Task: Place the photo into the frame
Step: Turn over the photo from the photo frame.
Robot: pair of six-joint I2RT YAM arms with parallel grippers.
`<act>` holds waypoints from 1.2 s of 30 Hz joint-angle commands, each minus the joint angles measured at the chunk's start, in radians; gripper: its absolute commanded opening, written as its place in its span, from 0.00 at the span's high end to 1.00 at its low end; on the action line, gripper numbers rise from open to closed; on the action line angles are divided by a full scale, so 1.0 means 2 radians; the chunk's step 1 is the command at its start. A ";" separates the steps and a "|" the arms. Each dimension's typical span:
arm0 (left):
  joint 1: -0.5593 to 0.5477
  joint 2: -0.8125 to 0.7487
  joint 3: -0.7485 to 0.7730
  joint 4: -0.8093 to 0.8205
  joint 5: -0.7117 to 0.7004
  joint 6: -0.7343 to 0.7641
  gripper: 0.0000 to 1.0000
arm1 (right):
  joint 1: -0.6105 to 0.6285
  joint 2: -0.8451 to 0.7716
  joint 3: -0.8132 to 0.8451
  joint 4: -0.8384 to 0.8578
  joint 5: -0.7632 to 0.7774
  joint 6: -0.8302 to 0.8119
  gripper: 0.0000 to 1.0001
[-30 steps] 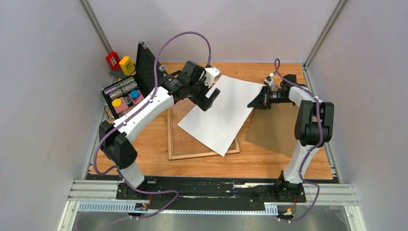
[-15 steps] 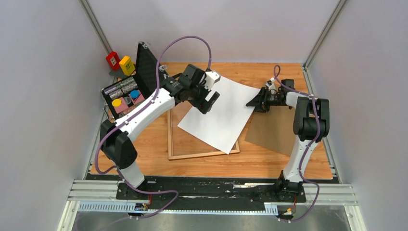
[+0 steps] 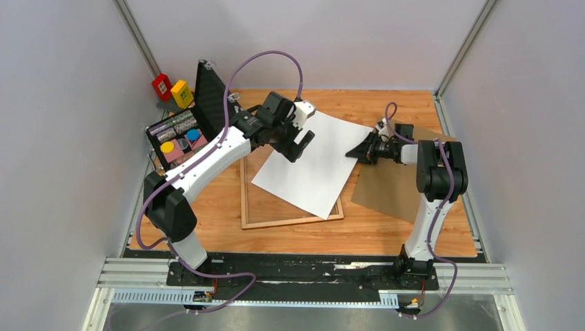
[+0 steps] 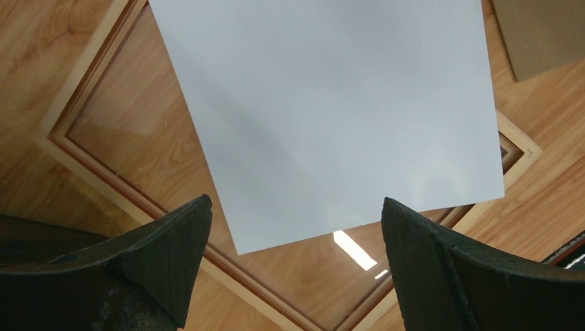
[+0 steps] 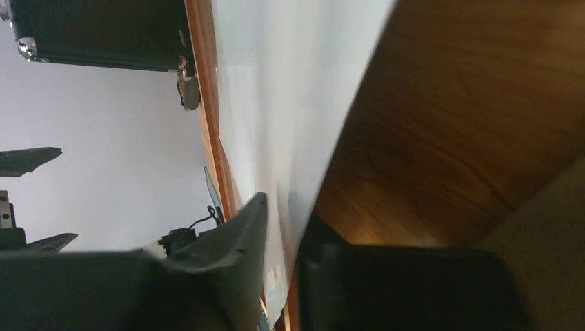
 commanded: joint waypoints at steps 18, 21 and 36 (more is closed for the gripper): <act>0.002 -0.045 -0.018 0.029 -0.044 0.018 0.00 | 0.004 0.068 0.159 -0.098 -0.133 -0.023 1.00; 0.002 -0.045 -0.018 0.029 -0.046 0.019 0.00 | 0.008 0.078 0.183 -0.136 -0.142 -0.041 1.00; 0.002 -0.049 -0.021 0.028 -0.046 0.019 0.00 | 0.004 0.028 0.160 -0.265 -0.166 -0.151 1.00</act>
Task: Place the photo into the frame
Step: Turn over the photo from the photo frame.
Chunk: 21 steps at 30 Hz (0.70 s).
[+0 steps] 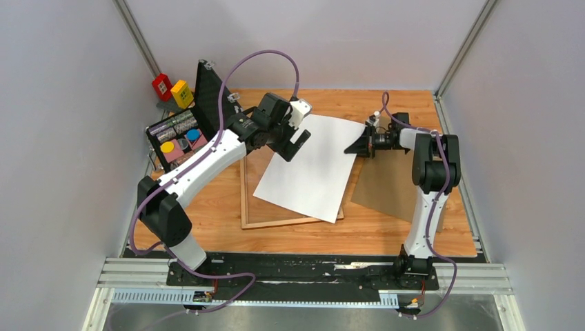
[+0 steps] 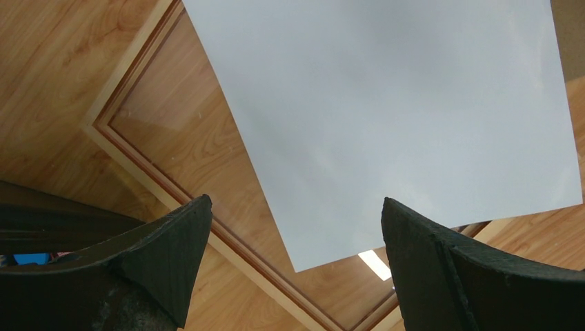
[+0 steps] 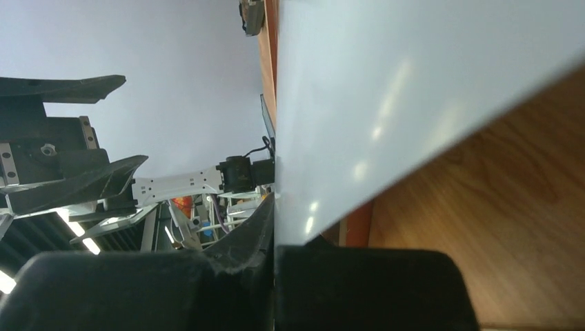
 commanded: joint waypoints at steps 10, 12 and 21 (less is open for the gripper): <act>0.002 -0.028 -0.004 0.016 0.003 0.004 0.00 | -0.015 -0.043 0.053 -0.207 0.018 -0.173 1.00; 0.002 -0.029 -0.005 0.017 0.002 0.004 0.00 | -0.015 -0.032 0.076 -0.217 0.030 -0.175 1.00; 0.002 -0.031 -0.012 0.017 0.001 0.007 0.00 | 0.002 0.069 0.257 -0.369 0.077 -0.244 1.00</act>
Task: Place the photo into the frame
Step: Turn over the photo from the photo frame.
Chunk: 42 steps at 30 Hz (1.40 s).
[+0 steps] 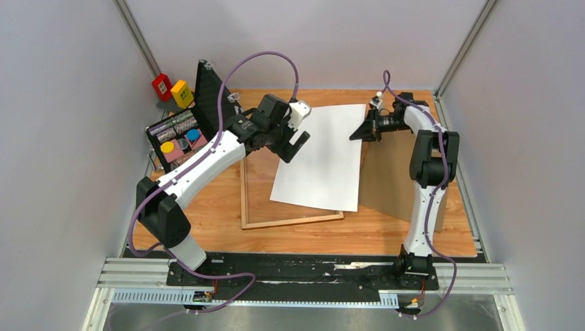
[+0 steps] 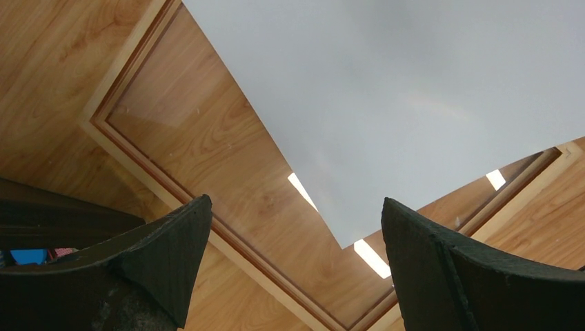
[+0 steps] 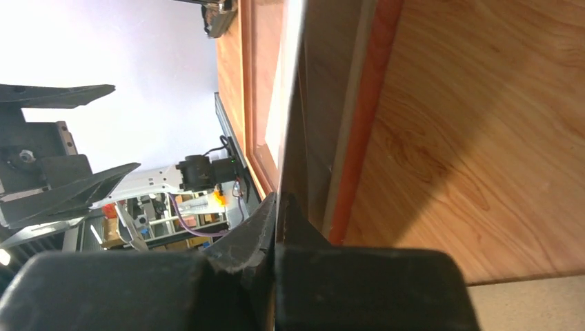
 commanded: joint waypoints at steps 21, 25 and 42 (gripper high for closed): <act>0.002 -0.033 -0.014 0.023 -0.006 0.008 0.00 | 0.082 0.095 0.163 -0.212 0.035 -0.150 1.00; 0.002 -0.028 -0.010 0.021 -0.005 0.008 0.00 | 0.086 0.111 0.196 -0.205 0.040 -0.131 1.00; 0.002 -0.034 -0.018 0.026 -0.006 0.011 0.00 | 0.092 0.049 0.044 -0.005 0.032 -0.007 0.66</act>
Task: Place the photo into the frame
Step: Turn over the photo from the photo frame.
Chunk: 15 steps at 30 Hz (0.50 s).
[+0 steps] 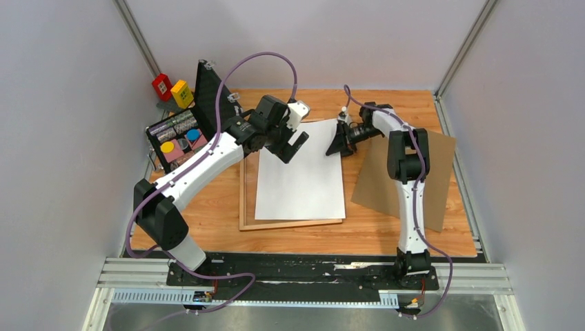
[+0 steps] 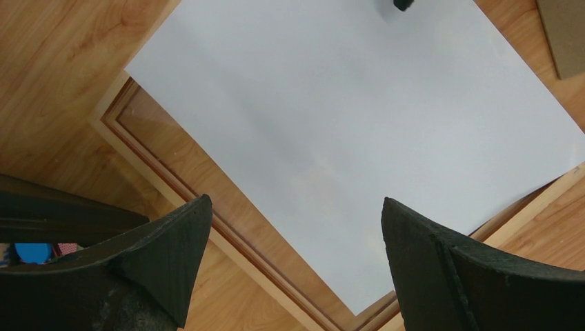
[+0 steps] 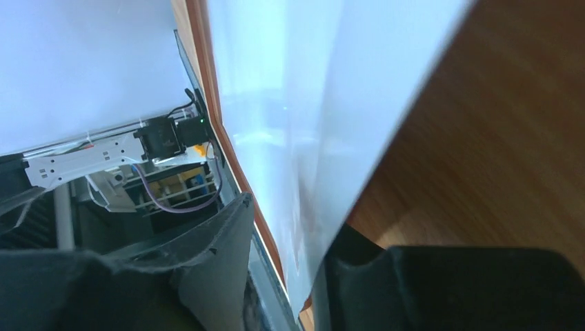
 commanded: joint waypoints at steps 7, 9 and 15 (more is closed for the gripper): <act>0.002 -0.030 -0.010 0.022 -0.001 0.009 0.00 | -0.011 -0.165 -0.252 0.308 -0.016 0.177 0.83; 0.002 -0.032 -0.012 0.023 -0.001 0.009 0.00 | -0.012 -0.180 -0.274 0.334 -0.020 0.188 0.91; 0.001 -0.035 -0.016 0.025 -0.002 0.010 0.00 | -0.012 -0.175 -0.271 0.348 -0.053 0.203 1.00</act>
